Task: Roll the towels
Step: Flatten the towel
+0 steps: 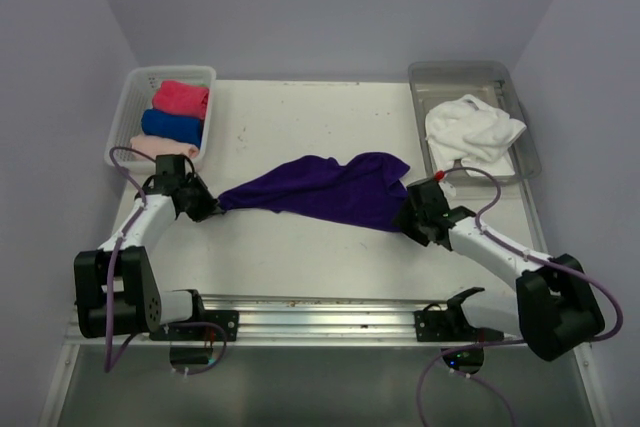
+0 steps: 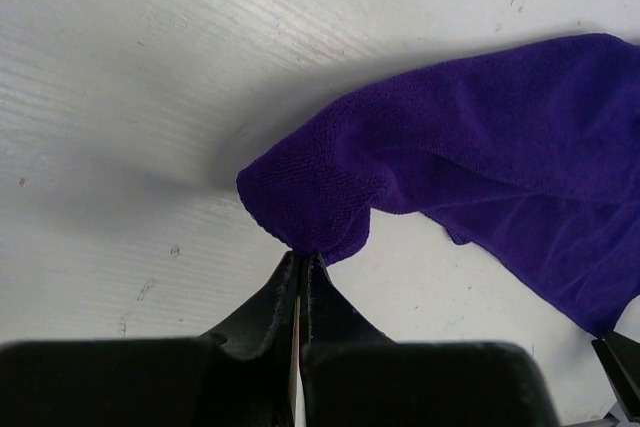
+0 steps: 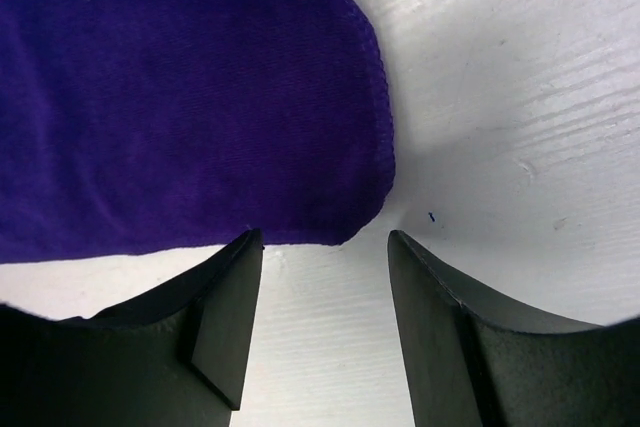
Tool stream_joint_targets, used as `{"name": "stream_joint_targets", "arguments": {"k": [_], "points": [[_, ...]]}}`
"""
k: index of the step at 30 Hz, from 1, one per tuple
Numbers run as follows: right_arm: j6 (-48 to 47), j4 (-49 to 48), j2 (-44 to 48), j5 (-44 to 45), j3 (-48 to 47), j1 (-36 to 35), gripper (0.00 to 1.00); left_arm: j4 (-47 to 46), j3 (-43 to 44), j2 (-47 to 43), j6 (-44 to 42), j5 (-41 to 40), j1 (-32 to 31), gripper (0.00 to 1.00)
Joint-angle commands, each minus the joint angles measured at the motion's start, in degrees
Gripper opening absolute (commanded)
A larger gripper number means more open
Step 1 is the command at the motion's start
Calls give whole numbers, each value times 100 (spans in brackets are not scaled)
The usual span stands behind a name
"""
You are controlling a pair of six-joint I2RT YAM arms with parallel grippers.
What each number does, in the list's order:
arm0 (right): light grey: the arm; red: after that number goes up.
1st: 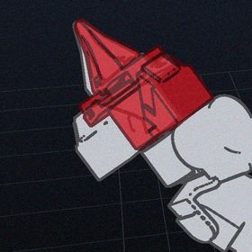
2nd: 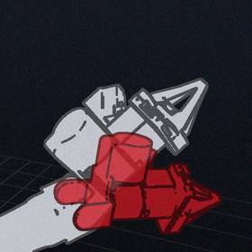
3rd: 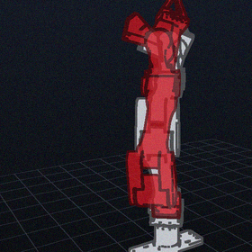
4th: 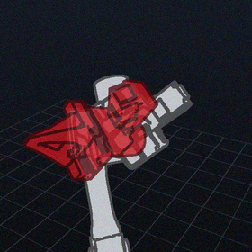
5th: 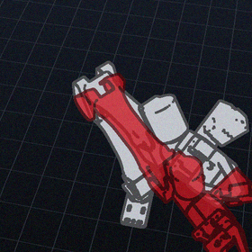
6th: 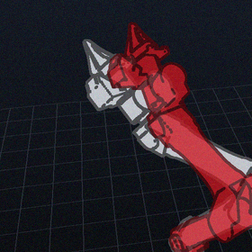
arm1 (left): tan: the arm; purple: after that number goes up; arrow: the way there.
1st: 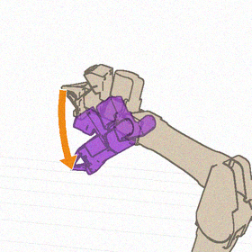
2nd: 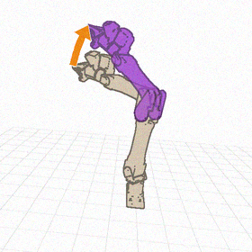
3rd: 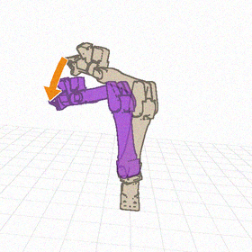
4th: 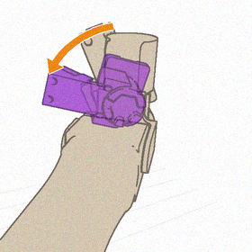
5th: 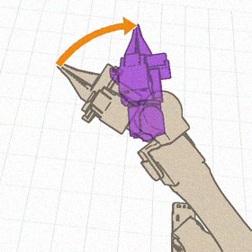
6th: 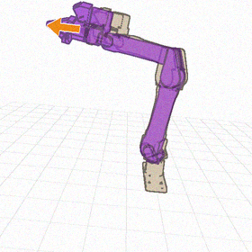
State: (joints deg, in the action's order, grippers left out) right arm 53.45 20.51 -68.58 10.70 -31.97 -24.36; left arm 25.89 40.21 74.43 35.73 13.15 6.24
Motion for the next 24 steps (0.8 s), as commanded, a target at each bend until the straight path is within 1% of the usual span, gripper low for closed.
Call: {"name": "stream_joint_targets", "arguments": {"k": [1, 5, 6, 7, 8, 9, 10, 11, 13, 16, 18, 19, 20, 21, 22, 23, 24], "points": [[315, -503, -296, -41, 120, -16, 57, -172, 145, 36, -136, 127, 0, 0], [429, -891, -560, -182, 217, -25, 50, -146, 154, -8, -127, 153, 0, 0], [421, -909, -604, -130, 191, -25, 44, -137, 154, -25, -127, 153, 0, 0], [403, -926, -665, -95, 165, -25, 41, -111, 163, -34, -136, 144, 0, 0], [377, -918, -683, -33, 77, -16, 35, -102, 172, -60, -145, 127, 0, 0], [298, -900, -692, 98, 33, -25, 16, -76, 189, -78, -162, 101, 0, 0], [245, -848, -683, 125, -98, -16, 6, -67, 207, -87, -180, 92, 0, 0], [201, -751, -657, 160, -212, -16, 0, -58, 207, -78, -189, 39, 0, 0], [8, -445, -509, 379, -458, -16, 0, 21, 286, -61, -250, -66, 0, 0], [-369, -285, -306, 599, -1072, 19, 0, 65, 443, 1, -233, -102, 0, 0], [-730, -189, -261, 705, -1477, 98, 0, 13, 619, 106, -67, 222, 9, 0], [-853, -101, -305, 705, -1966, 246, 0, -22, 916, 167, 13, 397, 17, 0], [-950, -48, -453, 627, -2250, 352, 0, -75, 1093, 281, 100, 582, 26, 0], [-1125, 48, -542, 531, -2557, 475, 0, -214, 1286, 343, 258, 592, 26, 0], [-1196, 102, -638, 312, -3152, 702, 0, -294, 1662, 396, 338, 532, 18, 0], [-1284, 276, -813, 214, -3462, 818, 0, -312, 1875, 510, 452, 392, 35, 0], [-1311, 347, -867, 118, -3761, 923, 0, -269, 2112, 589, 479, 434, 53, 0]]}}
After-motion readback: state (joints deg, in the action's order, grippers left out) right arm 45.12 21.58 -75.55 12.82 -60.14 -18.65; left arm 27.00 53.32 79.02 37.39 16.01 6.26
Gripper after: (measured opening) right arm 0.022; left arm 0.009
